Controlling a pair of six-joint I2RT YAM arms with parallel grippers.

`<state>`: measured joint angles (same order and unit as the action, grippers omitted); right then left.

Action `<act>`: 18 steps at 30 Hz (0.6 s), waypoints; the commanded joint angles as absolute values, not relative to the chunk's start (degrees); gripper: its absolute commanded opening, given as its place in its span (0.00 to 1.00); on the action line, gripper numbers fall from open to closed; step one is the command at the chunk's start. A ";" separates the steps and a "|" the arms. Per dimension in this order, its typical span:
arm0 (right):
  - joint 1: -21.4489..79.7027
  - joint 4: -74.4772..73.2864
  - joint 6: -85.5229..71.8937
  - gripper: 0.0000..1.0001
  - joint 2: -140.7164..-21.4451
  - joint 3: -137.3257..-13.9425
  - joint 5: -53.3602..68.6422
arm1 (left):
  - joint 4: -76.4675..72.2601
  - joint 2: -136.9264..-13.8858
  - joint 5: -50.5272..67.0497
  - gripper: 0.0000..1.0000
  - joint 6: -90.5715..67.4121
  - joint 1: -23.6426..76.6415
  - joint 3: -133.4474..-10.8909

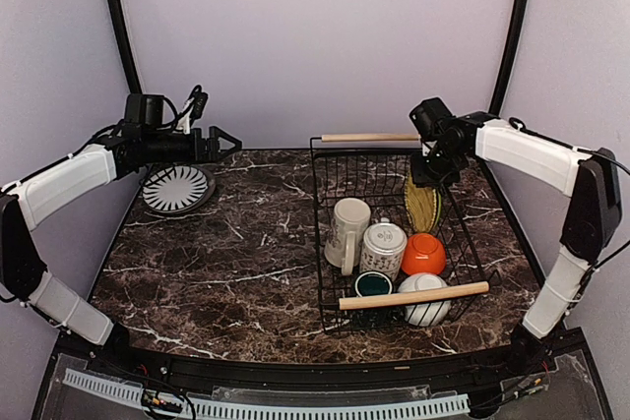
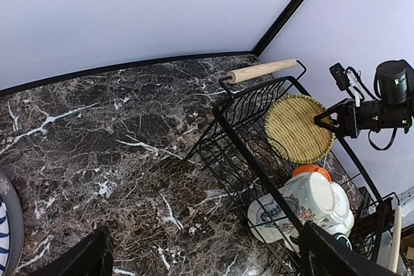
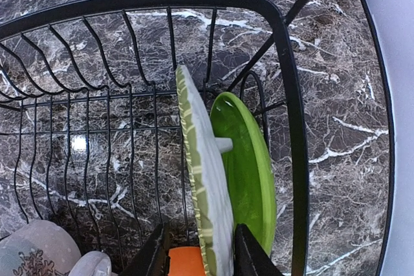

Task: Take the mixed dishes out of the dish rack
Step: Grab the plate from the dish rack.

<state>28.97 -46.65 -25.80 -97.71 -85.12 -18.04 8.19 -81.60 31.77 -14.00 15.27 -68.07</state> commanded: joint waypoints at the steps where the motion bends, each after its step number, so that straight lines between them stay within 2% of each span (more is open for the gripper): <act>1: 28.73 -45.29 -25.84 0.31 -99.72 -86.74 -18.96 | 7.09 -79.07 32.23 0.99 -12.64 15.62 -66.68; 18: 30.50 -46.18 -23.74 0.00 -95.23 -87.41 -22.99 | 7.98 -78.26 26.62 0.99 -12.59 15.91 -66.55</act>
